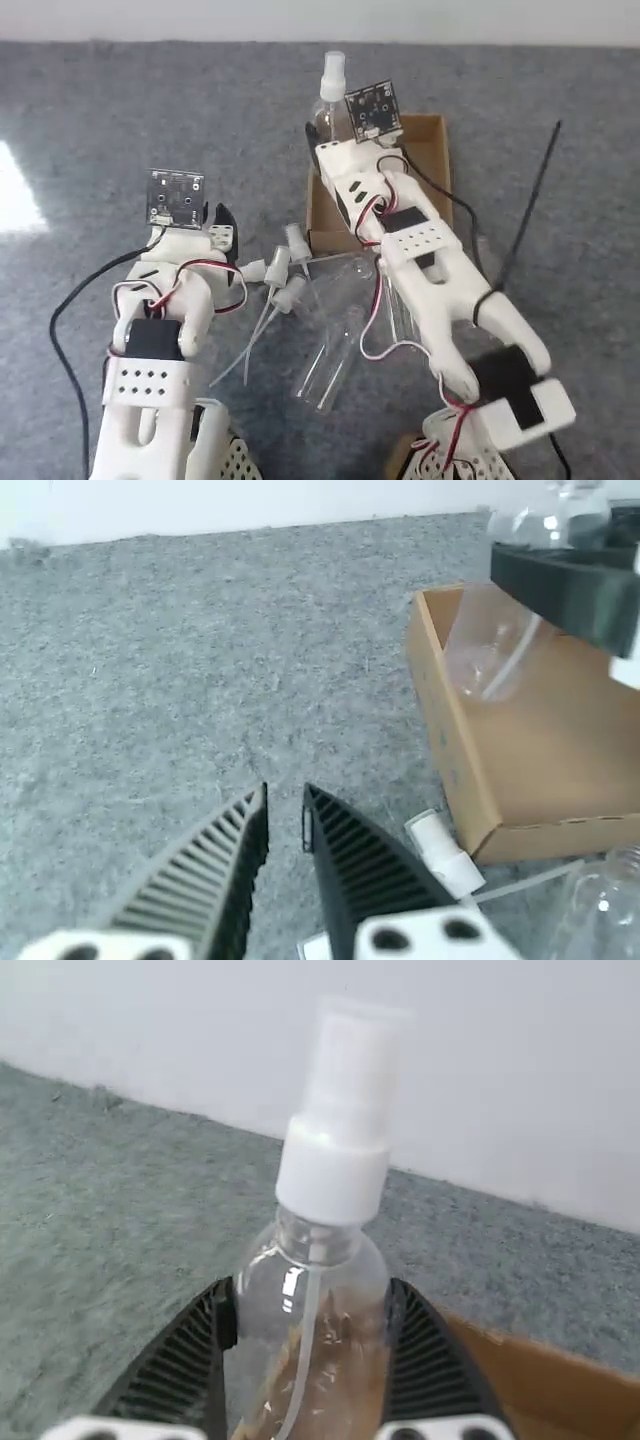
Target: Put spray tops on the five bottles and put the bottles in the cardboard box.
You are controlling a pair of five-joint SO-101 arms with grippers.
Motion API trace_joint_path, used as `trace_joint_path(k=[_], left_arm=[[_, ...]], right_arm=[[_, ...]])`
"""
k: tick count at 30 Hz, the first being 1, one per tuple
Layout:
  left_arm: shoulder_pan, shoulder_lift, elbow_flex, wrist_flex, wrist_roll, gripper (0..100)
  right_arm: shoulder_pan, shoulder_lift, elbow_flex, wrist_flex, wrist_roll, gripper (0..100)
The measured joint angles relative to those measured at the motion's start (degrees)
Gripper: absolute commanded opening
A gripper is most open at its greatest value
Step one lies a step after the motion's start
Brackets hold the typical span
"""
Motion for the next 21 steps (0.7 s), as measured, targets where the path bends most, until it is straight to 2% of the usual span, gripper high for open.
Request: trace_joint_path(k=[8,21], left_arm=[[0.1,0.0,0.0,0.0,0.0,5],[0.1,0.0,0.0,0.0,0.1,5]], right_arm=[[1.8,10.6,-4.6,-2.5,0.2,0.6],[2.5,12.1,-5.4,-4.6,0.2,0.6]])
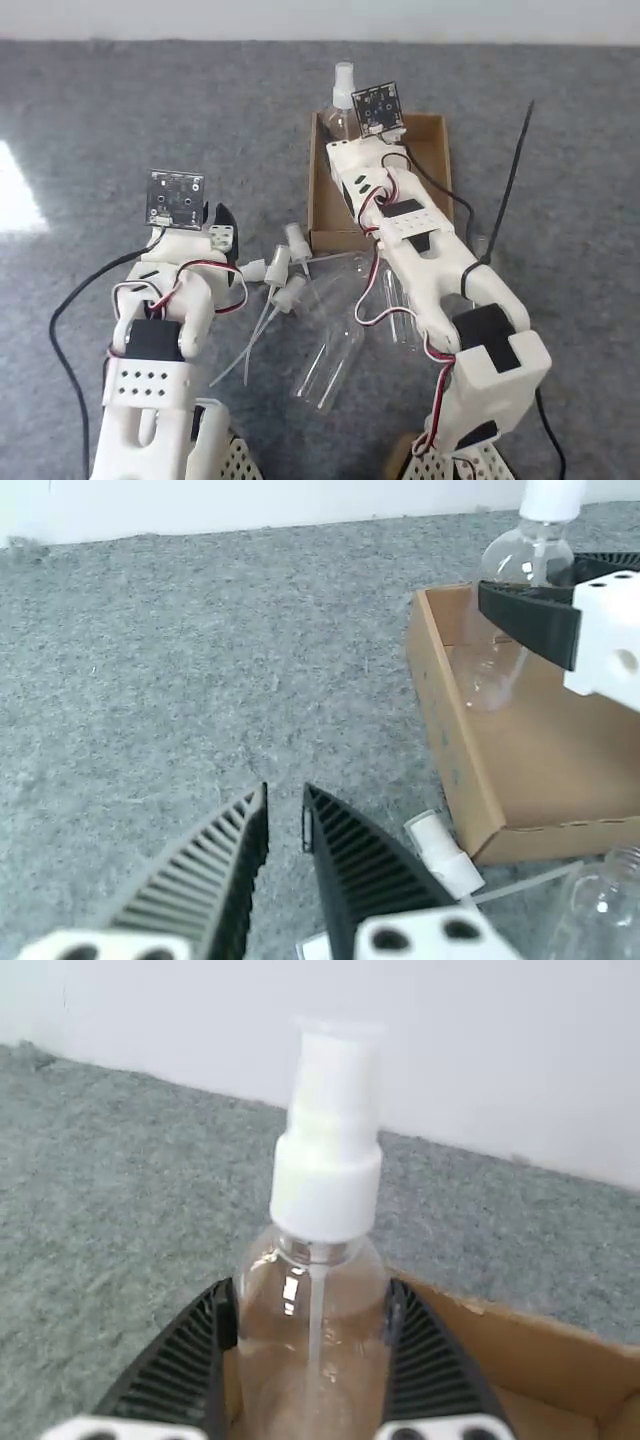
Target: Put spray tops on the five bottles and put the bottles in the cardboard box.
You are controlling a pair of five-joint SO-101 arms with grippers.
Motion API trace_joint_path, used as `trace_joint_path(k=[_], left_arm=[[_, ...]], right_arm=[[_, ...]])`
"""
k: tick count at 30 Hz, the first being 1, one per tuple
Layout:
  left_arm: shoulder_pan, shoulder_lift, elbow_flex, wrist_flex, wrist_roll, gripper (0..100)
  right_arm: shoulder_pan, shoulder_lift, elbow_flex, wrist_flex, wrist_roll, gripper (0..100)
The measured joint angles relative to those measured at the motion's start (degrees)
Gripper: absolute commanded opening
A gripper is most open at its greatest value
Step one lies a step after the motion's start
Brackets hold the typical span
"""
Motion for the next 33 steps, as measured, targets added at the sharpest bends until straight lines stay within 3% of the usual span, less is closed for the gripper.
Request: trace_joint_path(k=[33], left_arm=[[0.0,0.0,0.0,0.0,0.1,5]], right_arm=[[0.2,4.0,-0.2,-8.0,2.2,0.6]])
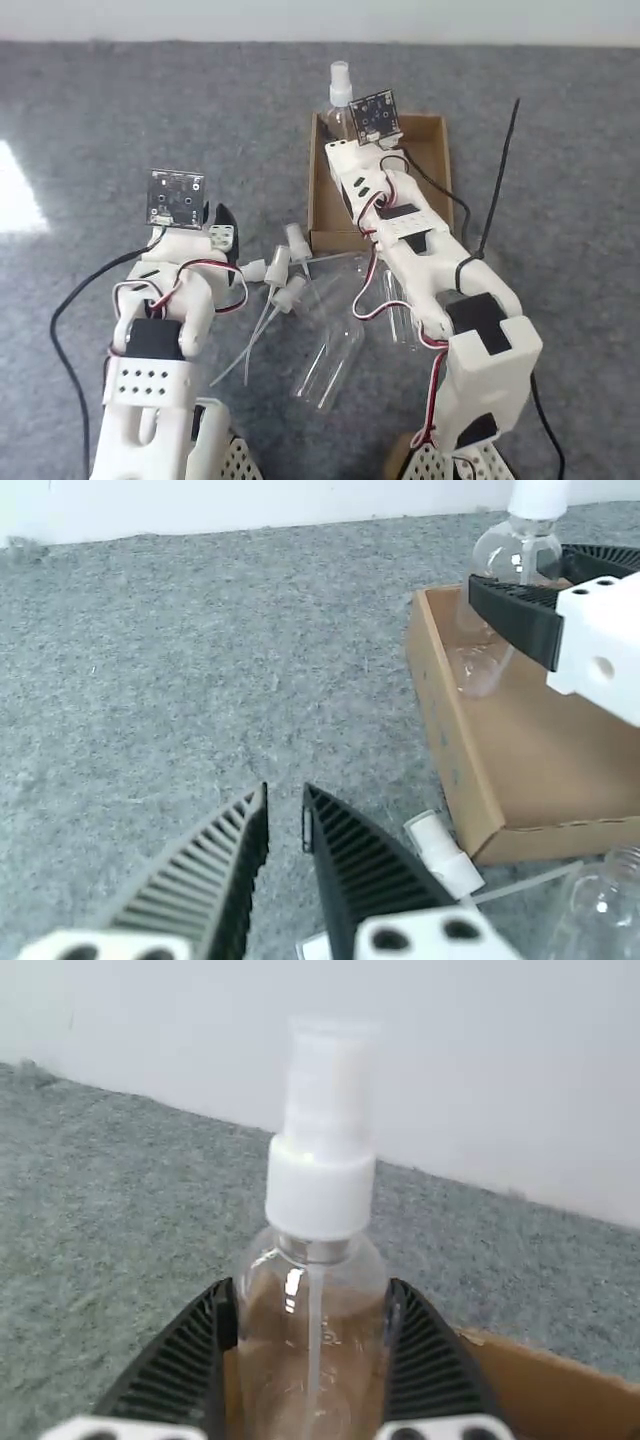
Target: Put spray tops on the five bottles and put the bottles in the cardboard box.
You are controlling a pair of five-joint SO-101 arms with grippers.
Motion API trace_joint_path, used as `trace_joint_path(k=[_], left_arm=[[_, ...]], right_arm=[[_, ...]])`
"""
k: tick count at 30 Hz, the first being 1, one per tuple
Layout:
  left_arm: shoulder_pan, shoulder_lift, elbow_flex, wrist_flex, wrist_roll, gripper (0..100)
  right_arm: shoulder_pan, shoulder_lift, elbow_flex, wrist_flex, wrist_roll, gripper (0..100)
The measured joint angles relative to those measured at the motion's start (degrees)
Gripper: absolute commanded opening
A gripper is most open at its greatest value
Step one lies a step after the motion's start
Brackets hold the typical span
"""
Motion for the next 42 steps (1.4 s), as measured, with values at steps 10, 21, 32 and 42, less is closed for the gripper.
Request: trace_joint_path(k=[10,21,32,42], left_arm=[[0.0,0.0,0.0,0.0,0.0,5],[0.0,0.0,0.0,0.0,0.0,5],[0.0,0.0,0.0,0.0,0.0,5],[0.0,0.0,0.0,0.0,0.0,5]], right_arm=[[0.6,3.7,-0.1,-1.3,0.3,0.7],[0.4,4.0,-0.1,-1.8,0.1,11.7],[0.0,4.0,0.2,-2.0,3.7,11.8],[0.0,4.0,0.3,-2.3,4.7,20.3]])
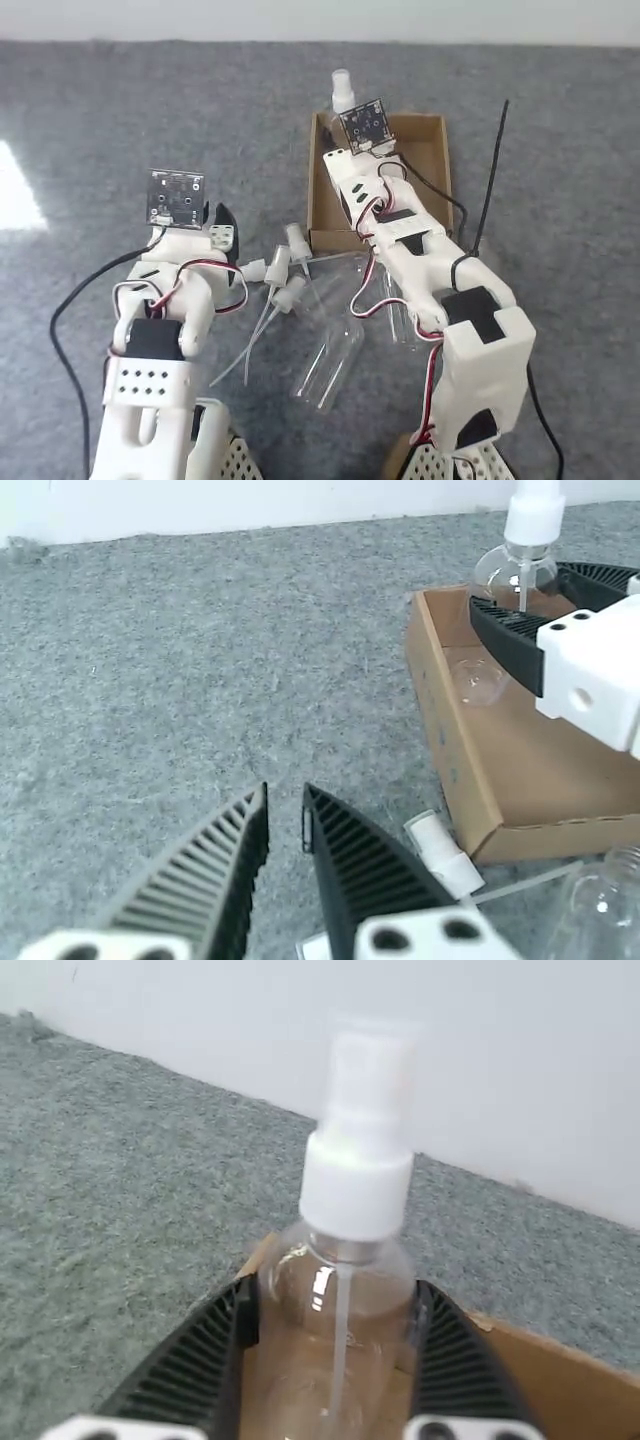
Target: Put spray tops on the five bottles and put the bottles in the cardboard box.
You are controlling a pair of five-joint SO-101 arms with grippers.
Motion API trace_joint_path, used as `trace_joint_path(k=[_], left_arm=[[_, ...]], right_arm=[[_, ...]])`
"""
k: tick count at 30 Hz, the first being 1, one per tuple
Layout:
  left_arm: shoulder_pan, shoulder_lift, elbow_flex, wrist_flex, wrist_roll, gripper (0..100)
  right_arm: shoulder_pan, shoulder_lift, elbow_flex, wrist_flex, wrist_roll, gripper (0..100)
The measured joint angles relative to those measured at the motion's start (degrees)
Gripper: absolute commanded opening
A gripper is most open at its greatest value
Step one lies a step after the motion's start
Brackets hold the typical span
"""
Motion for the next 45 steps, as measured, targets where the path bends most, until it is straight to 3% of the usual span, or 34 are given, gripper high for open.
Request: trace_joint_path(k=[4,37,45], left_arm=[[0.0,0.0,0.0,0.0,0.0,5],[0.0,0.0,0.0,0.0,0.0,5],[0.0,0.0,0.0,0.0,0.0,5]], right_arm=[[0.0,0.1,0.1,0.0,0.4,24.3],[-1.7,0.3,0.8,0.1,0.6,24.8],[-1.7,0.3,0.8,1.4,0.6,34.8]])
